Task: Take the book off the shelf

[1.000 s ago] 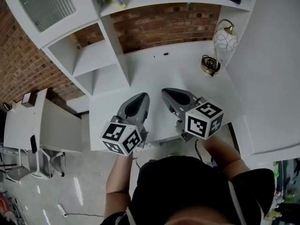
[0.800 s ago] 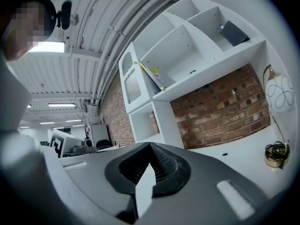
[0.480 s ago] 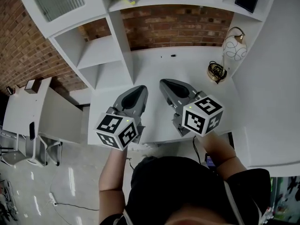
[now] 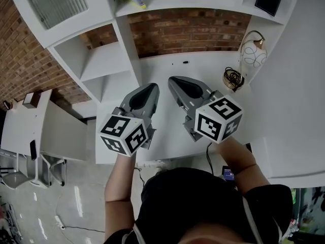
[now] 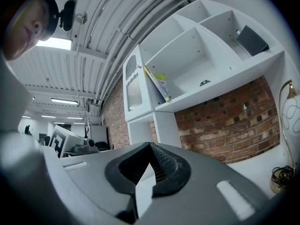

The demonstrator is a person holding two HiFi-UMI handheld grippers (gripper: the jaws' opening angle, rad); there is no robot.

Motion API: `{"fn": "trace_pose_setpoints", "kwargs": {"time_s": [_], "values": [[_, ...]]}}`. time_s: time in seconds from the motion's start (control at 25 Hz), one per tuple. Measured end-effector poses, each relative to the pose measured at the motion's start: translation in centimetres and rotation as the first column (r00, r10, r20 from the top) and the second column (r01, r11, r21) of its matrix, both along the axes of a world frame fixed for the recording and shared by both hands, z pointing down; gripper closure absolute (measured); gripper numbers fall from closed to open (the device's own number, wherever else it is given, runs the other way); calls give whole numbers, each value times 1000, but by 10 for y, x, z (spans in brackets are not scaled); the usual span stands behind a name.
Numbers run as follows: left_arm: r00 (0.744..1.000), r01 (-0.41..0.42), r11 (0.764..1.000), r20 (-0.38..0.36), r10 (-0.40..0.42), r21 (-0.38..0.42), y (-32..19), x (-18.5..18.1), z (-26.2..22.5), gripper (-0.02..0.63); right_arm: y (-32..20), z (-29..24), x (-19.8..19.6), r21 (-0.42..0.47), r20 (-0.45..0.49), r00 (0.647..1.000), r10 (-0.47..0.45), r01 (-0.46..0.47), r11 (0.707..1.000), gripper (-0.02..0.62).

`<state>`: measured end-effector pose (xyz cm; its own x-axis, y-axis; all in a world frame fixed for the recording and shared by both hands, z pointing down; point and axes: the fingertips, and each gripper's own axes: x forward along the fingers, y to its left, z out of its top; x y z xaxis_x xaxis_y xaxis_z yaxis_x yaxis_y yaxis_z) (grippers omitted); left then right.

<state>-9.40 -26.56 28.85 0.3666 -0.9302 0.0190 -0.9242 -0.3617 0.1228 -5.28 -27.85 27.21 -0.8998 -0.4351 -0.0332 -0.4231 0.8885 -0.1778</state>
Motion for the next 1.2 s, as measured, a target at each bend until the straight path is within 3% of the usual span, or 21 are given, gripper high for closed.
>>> {"fn": "trace_pose_setpoints", "kwargs": {"time_s": [0.32,0.56,0.84,1.2], "values": [[998,-60,998,33,59,19,-24,4,-21,600,-20,-33,-4,46,38,998,45,-47,998,597],[996,-94,994,19,93,59,-41,-4,-48,600,-33,-68,-18,129,64,997,44,-52,990,597],[996,-77,994,44,73,80,-58,-21,-71,601,-56,-93,-37,149,85,995,50,-63,987,597],[998,-61,992,-5,62,114,-73,-53,-100,601,-79,-117,-61,193,86,993,83,-98,976,597]]}}
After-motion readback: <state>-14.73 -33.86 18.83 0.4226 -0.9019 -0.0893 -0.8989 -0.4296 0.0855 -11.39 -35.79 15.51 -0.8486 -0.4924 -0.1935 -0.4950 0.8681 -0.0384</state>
